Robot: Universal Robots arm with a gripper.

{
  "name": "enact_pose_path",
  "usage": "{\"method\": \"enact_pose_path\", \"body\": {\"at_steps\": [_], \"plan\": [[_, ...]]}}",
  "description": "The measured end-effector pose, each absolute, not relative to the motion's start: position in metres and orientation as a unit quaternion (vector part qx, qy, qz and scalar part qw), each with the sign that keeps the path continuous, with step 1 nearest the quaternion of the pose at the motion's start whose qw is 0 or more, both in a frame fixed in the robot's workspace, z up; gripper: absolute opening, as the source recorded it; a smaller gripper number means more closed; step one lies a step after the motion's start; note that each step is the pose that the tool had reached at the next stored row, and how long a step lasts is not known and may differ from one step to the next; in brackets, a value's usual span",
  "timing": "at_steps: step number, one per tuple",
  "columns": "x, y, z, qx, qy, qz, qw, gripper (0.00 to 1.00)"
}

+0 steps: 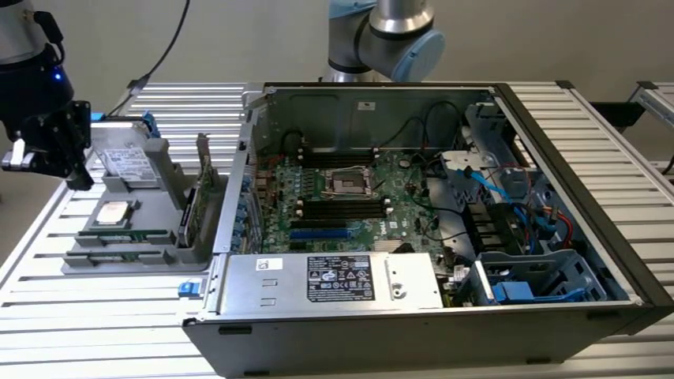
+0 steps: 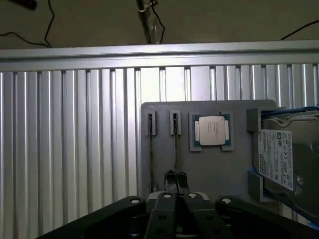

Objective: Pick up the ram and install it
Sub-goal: 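Pick up the ram and move it above insertion slot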

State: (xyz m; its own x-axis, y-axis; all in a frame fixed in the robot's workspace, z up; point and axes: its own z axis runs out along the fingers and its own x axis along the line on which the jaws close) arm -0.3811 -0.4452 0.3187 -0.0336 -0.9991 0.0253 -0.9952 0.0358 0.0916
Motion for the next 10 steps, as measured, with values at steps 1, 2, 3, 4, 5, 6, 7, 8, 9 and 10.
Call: {"method": "enact_pose_path", "body": {"at_steps": [1,2,3,4,5,6,7,8,9,10], "plan": [[-0.3812,-0.4465,0.3184,0.696,-0.717,-0.024,0.041,0.1],[-0.3812,-0.4479,0.3182,0.698,-0.714,-0.024,0.041,0.1],[-0.3812,-0.4491,0.3181,0.7,-0.712,-0.024,0.041,0.1],[-0.3812,-0.4501,0.3179,0.703,-0.71,-0.024,0.041,0.1],[-0.3812,-0.4508,0.3178,0.705,-0.707,-0.024,0.041,0.1],[-0.3812,-0.4514,0.3179,0.707,-0.705,-0.023,0.041,0.1],[-0.3812,-0.4515,0.3179,0.708,-0.705,-0.023,0.041,0.1],[-0.3812,-0.4515,0.3179,0.708,-0.705,-0.023,0.041,0.1],[-0.3812,-0.4515,0.3178,0.708,-0.705,-0.023,0.041,0.1],[-0.3812,-0.4515,0.3179,0.708,-0.705,-0.023,0.041,0.1]]}}
